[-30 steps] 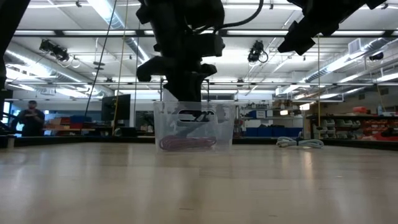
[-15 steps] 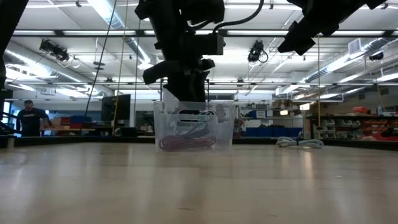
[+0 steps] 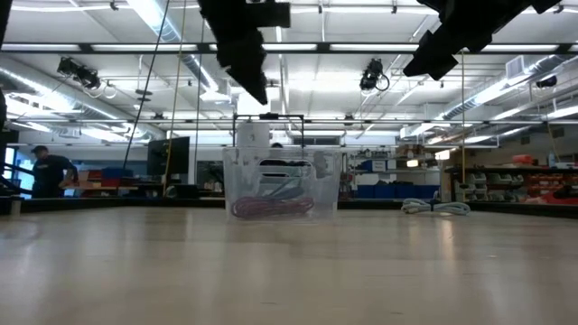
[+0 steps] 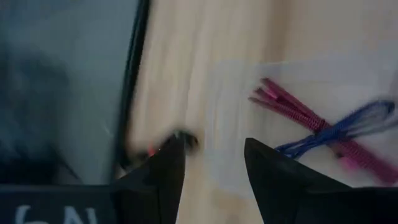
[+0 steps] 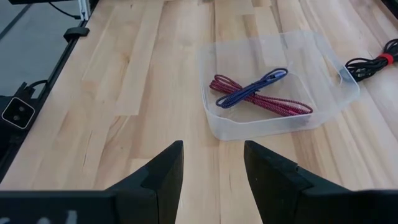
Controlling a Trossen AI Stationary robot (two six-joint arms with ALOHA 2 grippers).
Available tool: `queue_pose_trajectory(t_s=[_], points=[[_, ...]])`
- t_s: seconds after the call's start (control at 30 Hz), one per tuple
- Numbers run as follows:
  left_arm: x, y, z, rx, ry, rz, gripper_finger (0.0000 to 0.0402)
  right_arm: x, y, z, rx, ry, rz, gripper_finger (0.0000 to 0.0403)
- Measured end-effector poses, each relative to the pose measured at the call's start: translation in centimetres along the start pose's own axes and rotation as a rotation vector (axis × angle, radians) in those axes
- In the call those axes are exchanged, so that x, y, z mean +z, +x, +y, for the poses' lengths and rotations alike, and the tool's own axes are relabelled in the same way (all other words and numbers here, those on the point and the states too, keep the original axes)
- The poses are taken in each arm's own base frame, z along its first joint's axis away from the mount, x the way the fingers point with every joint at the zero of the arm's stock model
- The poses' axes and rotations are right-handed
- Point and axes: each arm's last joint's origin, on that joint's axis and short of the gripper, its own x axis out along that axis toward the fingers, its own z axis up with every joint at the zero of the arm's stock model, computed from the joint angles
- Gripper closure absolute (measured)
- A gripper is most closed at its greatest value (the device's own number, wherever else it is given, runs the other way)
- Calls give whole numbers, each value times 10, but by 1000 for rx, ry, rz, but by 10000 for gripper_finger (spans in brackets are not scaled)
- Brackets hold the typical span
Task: Pick and place USB-C Cables
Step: Put the light blue charger cable into the white bin
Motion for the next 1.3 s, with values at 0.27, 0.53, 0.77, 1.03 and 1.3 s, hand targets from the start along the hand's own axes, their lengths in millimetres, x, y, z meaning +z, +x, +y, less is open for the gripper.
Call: queue_pose_trajectory(t_s=[0.27,0.53,0.77,1.03,1.3], points=[[-29,7,10,-130,-384,342,243,0,0,0,0,29,0,227],[-32,18,11,43,-203,356,246,-8,-3,-18,-385,46,49,227],[-39,17,53,128,-186,344,247,-12,-7,-54,-561,158,101,227],[-45,43,79,-157,-260,110,247,-25,-6,-106,-594,268,238,227],[-57,80,106,-267,-331,-147,247,-52,16,-136,-581,314,519,227]])
